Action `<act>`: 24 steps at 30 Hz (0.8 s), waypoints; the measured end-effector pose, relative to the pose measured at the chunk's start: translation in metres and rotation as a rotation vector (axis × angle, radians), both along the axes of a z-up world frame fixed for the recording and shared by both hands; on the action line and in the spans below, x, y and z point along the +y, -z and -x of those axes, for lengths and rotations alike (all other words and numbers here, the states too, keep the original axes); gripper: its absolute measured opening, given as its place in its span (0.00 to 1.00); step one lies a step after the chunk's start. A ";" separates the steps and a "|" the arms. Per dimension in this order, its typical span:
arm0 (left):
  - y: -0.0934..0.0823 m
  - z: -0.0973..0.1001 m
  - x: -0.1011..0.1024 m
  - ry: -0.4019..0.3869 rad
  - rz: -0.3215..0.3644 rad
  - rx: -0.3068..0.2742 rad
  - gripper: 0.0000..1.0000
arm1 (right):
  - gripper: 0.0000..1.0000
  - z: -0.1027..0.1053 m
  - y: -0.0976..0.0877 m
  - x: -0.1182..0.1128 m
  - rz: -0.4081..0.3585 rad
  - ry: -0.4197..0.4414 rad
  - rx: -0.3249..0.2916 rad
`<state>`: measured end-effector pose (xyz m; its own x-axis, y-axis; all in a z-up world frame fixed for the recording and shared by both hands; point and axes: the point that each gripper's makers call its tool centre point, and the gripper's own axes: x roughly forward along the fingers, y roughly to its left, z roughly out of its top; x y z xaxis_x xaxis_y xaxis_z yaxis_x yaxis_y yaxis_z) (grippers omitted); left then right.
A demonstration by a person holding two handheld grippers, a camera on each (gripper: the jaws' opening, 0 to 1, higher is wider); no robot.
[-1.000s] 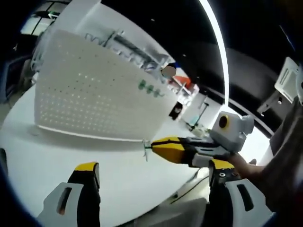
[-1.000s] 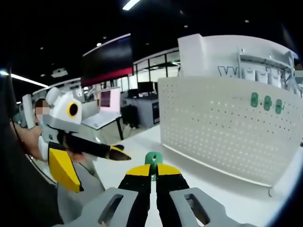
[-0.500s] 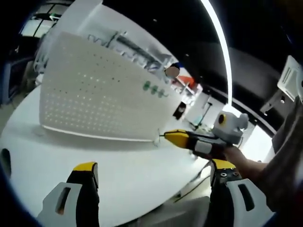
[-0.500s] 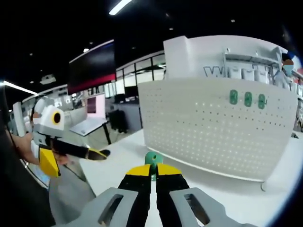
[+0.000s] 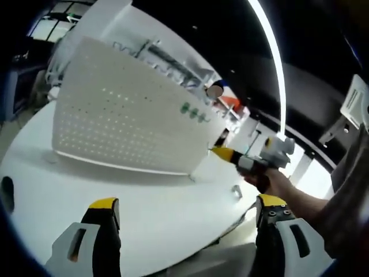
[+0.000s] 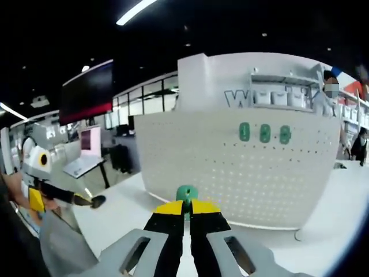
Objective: Insert the hook assembly into the mounting plate slot until the hook locks in place.
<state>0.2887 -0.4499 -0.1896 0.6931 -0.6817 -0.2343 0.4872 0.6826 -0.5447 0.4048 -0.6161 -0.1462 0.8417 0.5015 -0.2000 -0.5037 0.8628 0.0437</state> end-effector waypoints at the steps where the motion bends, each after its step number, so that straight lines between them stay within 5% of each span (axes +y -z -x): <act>1: 0.000 0.000 0.001 -0.001 0.001 0.000 1.00 | 0.00 -0.006 -0.003 -0.006 -0.004 0.020 -0.010; 24: 0.004 -0.012 0.007 -0.023 0.005 0.018 0.98 | 0.00 -0.079 -0.060 -0.104 -0.035 0.303 -0.194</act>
